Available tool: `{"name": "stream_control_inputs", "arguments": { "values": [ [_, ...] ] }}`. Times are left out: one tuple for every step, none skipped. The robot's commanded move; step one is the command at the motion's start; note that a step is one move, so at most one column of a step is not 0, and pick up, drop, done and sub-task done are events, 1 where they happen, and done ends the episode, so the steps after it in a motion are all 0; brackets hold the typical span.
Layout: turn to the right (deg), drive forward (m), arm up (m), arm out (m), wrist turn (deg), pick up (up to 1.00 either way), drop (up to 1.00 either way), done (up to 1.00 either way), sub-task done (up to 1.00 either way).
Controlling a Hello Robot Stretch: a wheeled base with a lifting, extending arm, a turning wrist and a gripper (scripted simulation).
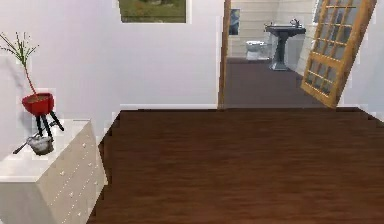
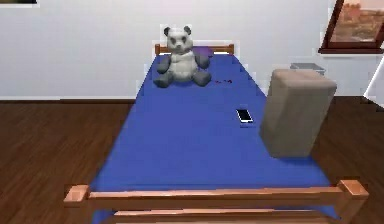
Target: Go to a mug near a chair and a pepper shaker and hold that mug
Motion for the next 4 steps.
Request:
{"name": "stream_control_inputs", "arguments": {
  "values": [
    [-3.0, 0.00, 0.00, 0.00, 0.0, 0.00, 0.00, 0.00, 0.00],
    [0.0, 0.65, 0.00, 0.00, 0.0, 0.00, 0.00, 0.00, 0.00],
    [30.0, 0.00, 0.00, 0.00, 0.0, 0.00, 0.00, 0.00, 0.00],
    [0.0, 1.00, 0.00, 0.00, 0.0, 0.00, 0.00, 0.00, 0.00]
  ]
}}
